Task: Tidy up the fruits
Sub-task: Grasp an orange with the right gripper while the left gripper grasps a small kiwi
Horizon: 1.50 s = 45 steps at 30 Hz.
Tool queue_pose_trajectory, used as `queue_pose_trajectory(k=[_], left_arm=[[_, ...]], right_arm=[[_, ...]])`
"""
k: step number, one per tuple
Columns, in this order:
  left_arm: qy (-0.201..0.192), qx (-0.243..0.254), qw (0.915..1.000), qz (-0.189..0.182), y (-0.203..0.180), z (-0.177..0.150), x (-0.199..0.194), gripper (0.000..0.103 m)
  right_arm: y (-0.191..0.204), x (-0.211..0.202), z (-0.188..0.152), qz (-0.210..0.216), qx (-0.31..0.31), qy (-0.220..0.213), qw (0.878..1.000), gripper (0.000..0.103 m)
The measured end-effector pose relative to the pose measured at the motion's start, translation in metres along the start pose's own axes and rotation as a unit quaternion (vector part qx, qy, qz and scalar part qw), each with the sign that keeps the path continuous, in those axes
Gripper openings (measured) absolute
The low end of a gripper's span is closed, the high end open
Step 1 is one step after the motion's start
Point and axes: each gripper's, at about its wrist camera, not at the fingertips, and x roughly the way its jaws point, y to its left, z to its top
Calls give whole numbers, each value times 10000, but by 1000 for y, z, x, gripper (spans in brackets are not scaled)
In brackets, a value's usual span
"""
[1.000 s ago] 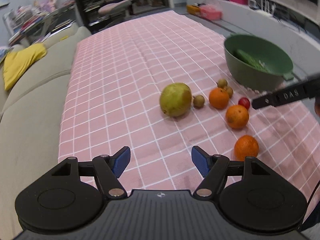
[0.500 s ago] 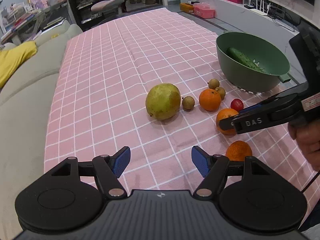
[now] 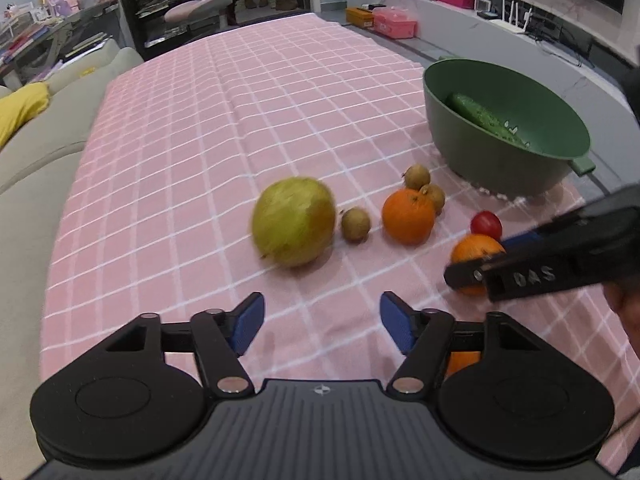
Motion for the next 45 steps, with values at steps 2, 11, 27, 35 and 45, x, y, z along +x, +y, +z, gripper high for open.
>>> queue_pose_trajectory(k=[2, 11, 27, 35, 45], left_arm=[[3, -130, 9998, -130, -2, 3, 11, 69], [-314, -301, 9948, -919, -8, 49, 18, 70], [259, 1009, 9884, -1105, -55, 96, 93, 60], [518, 832, 9887, -1134, -55, 101, 106, 32], [493, 859, 9874, -1237, -57, 100, 98, 32]], right_arm=[[-11, -3, 0, 25, 217, 58, 9997, 42], [-37, -12, -1, 68, 446, 58, 9990, 42], [-53, -19, -2, 84, 500, 68, 9987, 42], [-62, -22, -6, 113, 557, 77, 9984, 42], [-63, -25, -6, 91, 517, 96, 9986, 42]])
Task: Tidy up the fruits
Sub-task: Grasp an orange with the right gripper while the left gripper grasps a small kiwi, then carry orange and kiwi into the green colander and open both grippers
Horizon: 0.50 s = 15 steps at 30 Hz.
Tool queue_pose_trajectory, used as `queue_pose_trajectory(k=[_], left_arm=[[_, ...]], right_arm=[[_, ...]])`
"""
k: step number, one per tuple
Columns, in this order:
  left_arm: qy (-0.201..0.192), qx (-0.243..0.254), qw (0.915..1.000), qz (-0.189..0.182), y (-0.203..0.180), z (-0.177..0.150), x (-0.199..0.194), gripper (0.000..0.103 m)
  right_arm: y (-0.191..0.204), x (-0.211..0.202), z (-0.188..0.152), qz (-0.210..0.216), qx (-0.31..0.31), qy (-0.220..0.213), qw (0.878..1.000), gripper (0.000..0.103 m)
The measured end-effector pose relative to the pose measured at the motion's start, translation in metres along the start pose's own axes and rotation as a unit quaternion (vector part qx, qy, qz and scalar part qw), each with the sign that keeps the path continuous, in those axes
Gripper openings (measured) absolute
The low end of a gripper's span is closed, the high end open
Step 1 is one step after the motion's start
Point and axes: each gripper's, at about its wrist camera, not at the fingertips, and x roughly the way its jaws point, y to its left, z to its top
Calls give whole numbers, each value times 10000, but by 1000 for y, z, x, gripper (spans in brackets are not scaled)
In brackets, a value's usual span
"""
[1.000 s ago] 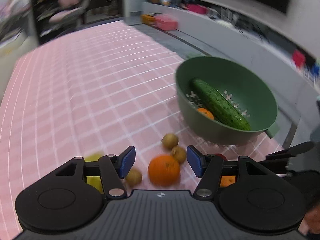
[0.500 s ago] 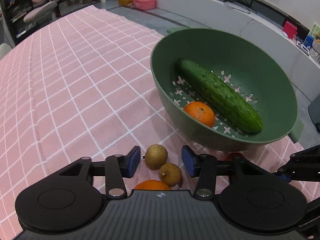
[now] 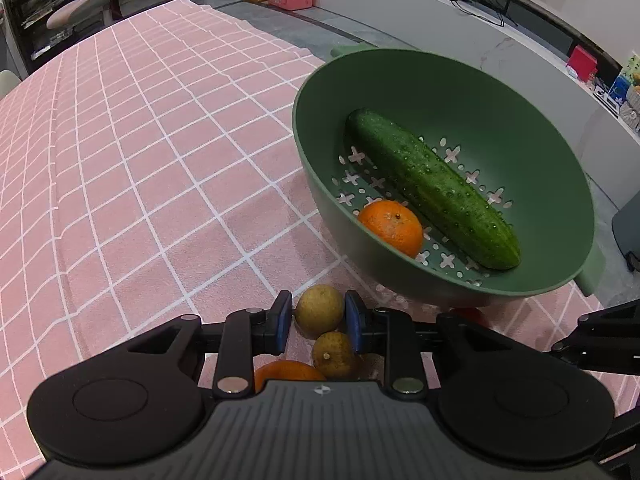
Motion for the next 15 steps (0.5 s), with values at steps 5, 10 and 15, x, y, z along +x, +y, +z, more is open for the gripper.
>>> queue_pose_trajectory(k=[5, 10, 15], left_arm=[[-105, 63, 9999, 74, 3, -1, -21, 32], [-249, 183, 9991, 306, 7, -3, -66, 32], [-540, 122, 9973, 484, 10, 5, -109, 32]], right_arm=[[6, -3, 4, 84, -16, 18, 10000, 42], [18, -30, 12, 385, -188, -12, 9991, 42], [19, -69, 31, 477, -346, -420, 9974, 42]])
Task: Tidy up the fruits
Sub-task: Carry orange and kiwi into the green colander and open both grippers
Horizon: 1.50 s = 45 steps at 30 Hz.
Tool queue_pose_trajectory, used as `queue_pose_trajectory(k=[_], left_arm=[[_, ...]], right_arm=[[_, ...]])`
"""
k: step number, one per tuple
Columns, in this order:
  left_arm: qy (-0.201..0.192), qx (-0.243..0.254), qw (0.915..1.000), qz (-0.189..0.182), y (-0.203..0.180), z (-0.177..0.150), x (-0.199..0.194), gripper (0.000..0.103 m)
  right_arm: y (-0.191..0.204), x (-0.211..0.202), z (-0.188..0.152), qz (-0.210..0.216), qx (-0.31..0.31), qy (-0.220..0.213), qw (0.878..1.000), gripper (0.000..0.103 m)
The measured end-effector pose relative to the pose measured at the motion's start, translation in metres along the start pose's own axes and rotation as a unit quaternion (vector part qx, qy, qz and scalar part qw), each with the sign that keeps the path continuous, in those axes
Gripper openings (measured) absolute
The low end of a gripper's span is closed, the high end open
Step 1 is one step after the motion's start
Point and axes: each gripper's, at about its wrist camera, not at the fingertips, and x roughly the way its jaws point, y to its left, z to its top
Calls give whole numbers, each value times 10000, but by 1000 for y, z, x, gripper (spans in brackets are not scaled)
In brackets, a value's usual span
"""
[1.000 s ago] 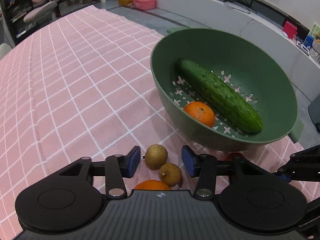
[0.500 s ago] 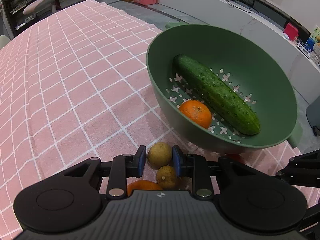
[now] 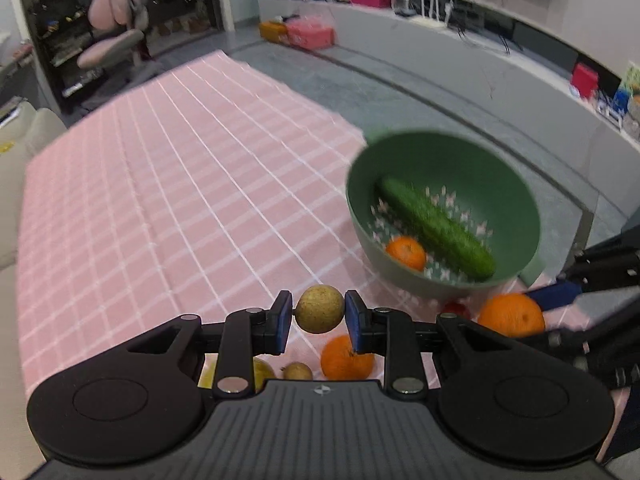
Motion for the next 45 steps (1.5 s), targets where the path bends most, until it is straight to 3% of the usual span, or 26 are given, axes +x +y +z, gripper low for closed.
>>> queue_pose_trajectory(k=[8, 21, 30, 37, 45], left_arm=[[-353, -135, 9993, -50, -20, 24, -27, 32], [-202, 305, 9990, -250, -76, 56, 24, 32], [-17, 416, 9985, -342, -97, 62, 62, 32], [110, 531, 9974, -471, -122, 67, 96, 32], [380, 115, 9954, -868, -128, 56, 123, 32]], right_arm=[[-16, -32, 34, -228, 41, -471, 9986, 42], [-61, -36, 63, -673, 191, -624, 9956, 42], [-98, -12, 81, -864, 572, -621, 9927, 42], [-108, 4, 91, -746, 640, -528, 9938, 42], [-112, 42, 94, -657, 324, -254, 9970, 42]])
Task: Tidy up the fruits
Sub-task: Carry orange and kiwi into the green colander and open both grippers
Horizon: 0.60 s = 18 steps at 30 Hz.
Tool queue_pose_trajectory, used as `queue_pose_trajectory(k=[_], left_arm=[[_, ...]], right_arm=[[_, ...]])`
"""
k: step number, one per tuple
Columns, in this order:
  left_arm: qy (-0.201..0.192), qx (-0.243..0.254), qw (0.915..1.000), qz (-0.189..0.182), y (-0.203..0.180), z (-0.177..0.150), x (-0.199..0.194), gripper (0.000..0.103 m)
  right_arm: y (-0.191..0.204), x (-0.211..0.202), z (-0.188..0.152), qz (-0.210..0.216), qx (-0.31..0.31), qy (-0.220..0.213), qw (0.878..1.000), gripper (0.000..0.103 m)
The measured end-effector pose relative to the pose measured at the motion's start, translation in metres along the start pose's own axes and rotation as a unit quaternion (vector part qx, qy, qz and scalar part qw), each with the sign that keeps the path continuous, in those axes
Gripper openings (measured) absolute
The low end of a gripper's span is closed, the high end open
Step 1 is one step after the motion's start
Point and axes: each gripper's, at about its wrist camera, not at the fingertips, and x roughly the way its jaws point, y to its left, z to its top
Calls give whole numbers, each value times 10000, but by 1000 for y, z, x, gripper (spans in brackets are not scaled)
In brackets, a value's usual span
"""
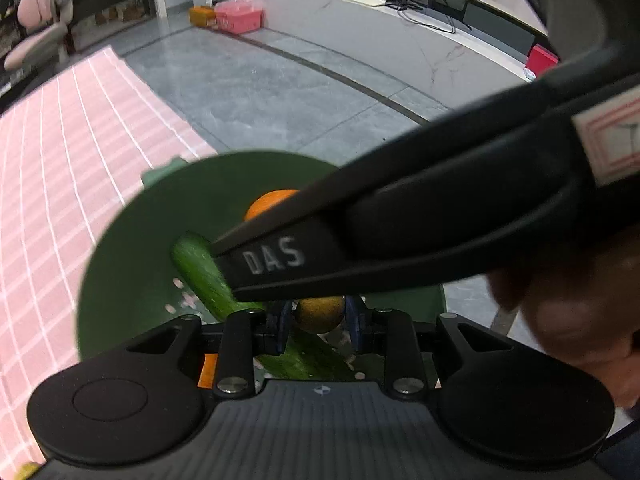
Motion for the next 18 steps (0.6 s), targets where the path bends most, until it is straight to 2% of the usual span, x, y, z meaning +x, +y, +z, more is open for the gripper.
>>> queue_pose_trajectory(k=[6, 8, 10, 12, 18], left_arm=[[-8, -197, 9998, -93, 8, -1, 0, 33], [-23, -179, 9998, -31, 9, -1, -2, 43], [-88, -157, 9998, 31, 9, -2, -7, 59], [-155, -201, 9997, 58, 12, -3, -13, 67], [-335, -356, 9987, 117, 24, -8, -42, 69]], right_arm=[[0, 13, 2, 36, -10, 87, 10000, 43], [1, 13, 2, 49, -27, 68, 10000, 43], [0, 13, 2, -19, -44, 57, 10000, 44], [-1, 10, 2, -23, -17, 9, 10000, 47], [3, -7, 3, 32, -66, -215, 9997, 50]])
